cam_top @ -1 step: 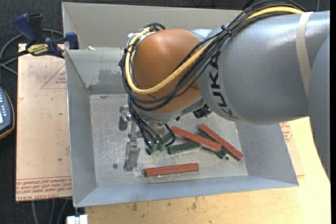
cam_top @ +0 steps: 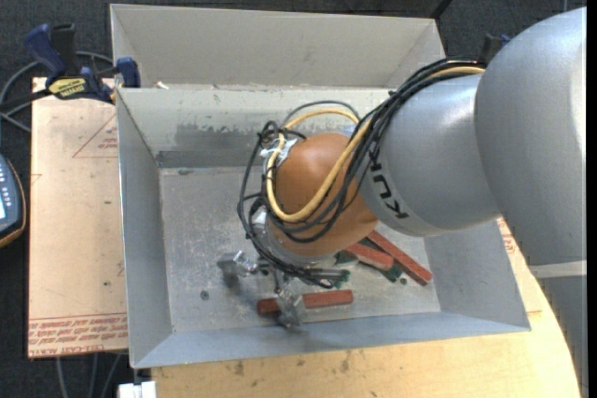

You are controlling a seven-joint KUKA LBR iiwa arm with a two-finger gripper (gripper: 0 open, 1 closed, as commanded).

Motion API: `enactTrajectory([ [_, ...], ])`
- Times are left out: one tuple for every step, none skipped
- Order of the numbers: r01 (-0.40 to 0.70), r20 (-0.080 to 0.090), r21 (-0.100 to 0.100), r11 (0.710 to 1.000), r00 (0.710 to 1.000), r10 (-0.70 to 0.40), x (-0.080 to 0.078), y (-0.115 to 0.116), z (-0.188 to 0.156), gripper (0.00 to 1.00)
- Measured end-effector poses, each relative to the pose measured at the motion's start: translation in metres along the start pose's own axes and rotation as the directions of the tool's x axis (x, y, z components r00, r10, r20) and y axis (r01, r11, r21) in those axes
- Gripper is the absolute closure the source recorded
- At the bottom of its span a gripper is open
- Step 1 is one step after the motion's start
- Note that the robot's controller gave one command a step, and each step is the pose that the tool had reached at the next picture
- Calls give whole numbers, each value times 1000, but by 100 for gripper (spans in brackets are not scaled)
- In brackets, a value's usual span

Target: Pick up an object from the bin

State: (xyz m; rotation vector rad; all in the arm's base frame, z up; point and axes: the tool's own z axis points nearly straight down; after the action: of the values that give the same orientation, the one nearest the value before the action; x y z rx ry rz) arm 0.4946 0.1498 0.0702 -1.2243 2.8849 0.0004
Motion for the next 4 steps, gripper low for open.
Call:
enactTrajectory([
  [-177,1,5,984,984,177,6,-100,-59,0],
  [3,-7,-4,1000,1000,-3,34,-122,1,0],
  [3,-4,-3,1000,1000,-3,32,-122,0,100],
  [423,-2,2,906,906,-423,19,-241,-62,100],
])
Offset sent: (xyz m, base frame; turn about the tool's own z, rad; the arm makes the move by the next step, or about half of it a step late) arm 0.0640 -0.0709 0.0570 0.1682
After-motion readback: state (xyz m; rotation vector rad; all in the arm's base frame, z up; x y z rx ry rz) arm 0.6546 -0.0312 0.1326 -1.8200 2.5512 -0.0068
